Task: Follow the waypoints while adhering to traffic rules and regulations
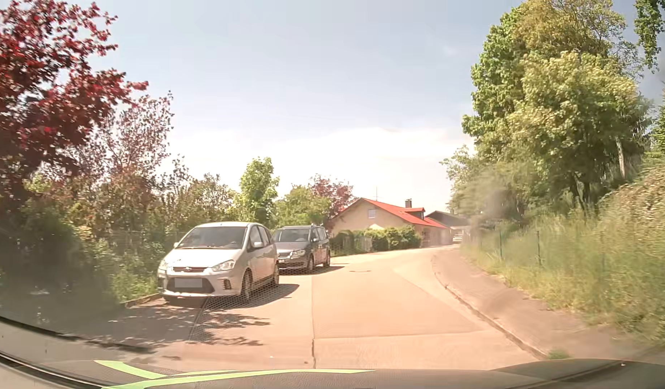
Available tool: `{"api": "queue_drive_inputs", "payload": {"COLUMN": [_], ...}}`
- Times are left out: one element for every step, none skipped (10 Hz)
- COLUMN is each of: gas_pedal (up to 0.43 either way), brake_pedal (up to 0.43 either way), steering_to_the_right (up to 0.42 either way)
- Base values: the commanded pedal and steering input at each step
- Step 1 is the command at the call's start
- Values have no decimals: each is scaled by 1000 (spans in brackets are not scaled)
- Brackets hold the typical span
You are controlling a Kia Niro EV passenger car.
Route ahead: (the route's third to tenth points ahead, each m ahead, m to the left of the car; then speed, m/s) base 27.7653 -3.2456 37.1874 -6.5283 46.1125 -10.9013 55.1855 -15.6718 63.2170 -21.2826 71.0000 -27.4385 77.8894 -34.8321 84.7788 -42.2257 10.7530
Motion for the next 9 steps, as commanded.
{"api": "queue_drive_inputs", "payload": {"gas_pedal": [138,138,138,138,138,138,138,138,138], "brake_pedal": [0,0,0,0,0,0,0,0,0], "steering_to_the_right": [53,53,53,52,52,53,52,52,52]}}
